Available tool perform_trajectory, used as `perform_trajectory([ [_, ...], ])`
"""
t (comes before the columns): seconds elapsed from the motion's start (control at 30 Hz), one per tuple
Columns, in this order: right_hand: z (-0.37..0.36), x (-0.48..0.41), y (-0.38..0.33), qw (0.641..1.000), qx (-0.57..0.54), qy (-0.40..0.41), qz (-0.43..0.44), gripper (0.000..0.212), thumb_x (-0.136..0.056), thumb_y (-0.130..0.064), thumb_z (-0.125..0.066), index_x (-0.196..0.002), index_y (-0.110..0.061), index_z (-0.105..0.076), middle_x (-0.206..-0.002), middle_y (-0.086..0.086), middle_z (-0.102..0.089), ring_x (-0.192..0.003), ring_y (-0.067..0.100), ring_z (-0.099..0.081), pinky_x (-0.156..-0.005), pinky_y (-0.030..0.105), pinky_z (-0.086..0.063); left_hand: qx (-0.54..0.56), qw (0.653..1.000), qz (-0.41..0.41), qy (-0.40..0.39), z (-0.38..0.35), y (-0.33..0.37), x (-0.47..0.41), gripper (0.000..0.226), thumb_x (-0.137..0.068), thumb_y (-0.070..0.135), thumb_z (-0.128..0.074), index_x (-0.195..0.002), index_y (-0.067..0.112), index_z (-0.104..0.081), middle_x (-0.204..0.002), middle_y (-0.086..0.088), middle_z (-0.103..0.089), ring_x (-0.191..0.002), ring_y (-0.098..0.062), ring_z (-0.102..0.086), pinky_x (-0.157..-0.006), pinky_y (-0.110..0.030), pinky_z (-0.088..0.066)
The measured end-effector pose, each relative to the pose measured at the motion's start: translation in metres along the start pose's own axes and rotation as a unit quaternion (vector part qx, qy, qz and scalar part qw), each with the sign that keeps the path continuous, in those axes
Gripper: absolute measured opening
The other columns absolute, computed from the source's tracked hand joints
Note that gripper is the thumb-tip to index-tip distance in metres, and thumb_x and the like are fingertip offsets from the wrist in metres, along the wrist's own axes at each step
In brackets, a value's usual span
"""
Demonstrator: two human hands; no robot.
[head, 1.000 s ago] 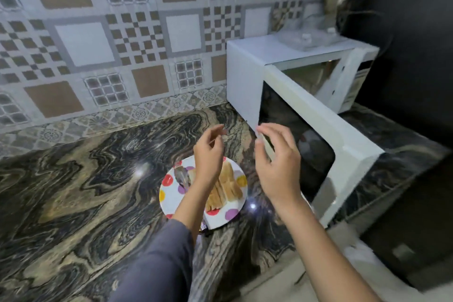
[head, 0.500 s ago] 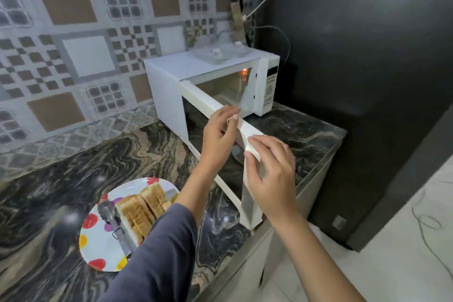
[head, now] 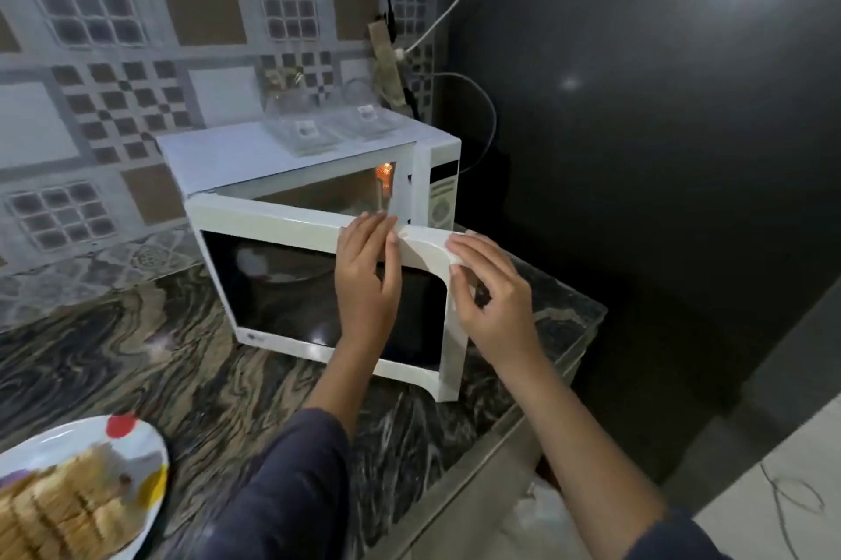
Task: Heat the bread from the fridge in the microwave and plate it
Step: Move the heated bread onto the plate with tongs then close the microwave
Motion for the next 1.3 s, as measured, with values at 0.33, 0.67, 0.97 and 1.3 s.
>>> perform_trajectory([
  [0.33,-0.064,-0.093,0.112,0.998,-0.054,0.003,0.021,0.028,-0.089,-0.008,-0.05,-0.109,0.002,-0.066,-0.114,0.012,-0.066,-0.116,0.018,-0.055,-0.105,0.024,-0.041,-0.195,0.978,-0.057,0.055,-0.08,-0.056,-0.052,0.03,-0.094,0.015,-0.049,-0.122,0.008,-0.06,-0.126,-0.008,-0.061,-0.126,-0.017,-0.042,-0.109,-0.042,-0.034],
  [0.67,-0.138,-0.155,0.165,0.992,-0.078,-0.053,0.08,0.031,-0.092,-0.007,-0.042,-0.113,0.005,-0.062,-0.115,0.014,-0.065,-0.117,0.023,-0.054,-0.107,0.027,-0.039,-0.338,0.932,-0.038,0.127,-0.119,-0.105,-0.091,0.033,-0.09,0.016,-0.045,-0.118,0.006,-0.06,-0.122,-0.012,-0.062,-0.126,-0.02,-0.038,-0.112,-0.032,-0.021],
  [0.97,-0.16,-0.167,0.178,0.981,-0.093,-0.077,0.149,0.034,-0.094,-0.008,-0.037,-0.119,0.005,-0.057,-0.12,0.017,-0.06,-0.119,0.028,-0.051,-0.108,0.035,-0.037,-0.405,0.909,-0.022,0.094,-0.12,-0.107,-0.099,0.036,-0.087,0.011,-0.053,-0.123,0.006,-0.056,-0.126,-0.011,-0.059,-0.128,-0.02,-0.038,-0.114,-0.033,-0.02],
  [1.3,-0.156,-0.193,0.216,0.954,-0.004,-0.275,0.119,0.084,-0.085,-0.06,-0.028,-0.146,-0.003,-0.021,-0.153,0.017,-0.025,-0.144,0.03,-0.017,-0.118,0.042,-0.013,-0.27,0.939,0.17,0.132,-0.164,-0.1,-0.036,0.055,-0.092,0.029,-0.049,-0.14,0.007,-0.035,-0.144,-0.015,-0.028,-0.135,-0.019,-0.026,-0.111,-0.019,-0.025],
])
Point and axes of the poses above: each hand's wrist, its own x-axis away from the middle knuckle, its own z-axis out of the back of the hand, y = z × x, the point moved 6 cm from there along -x, towards the middle knuckle
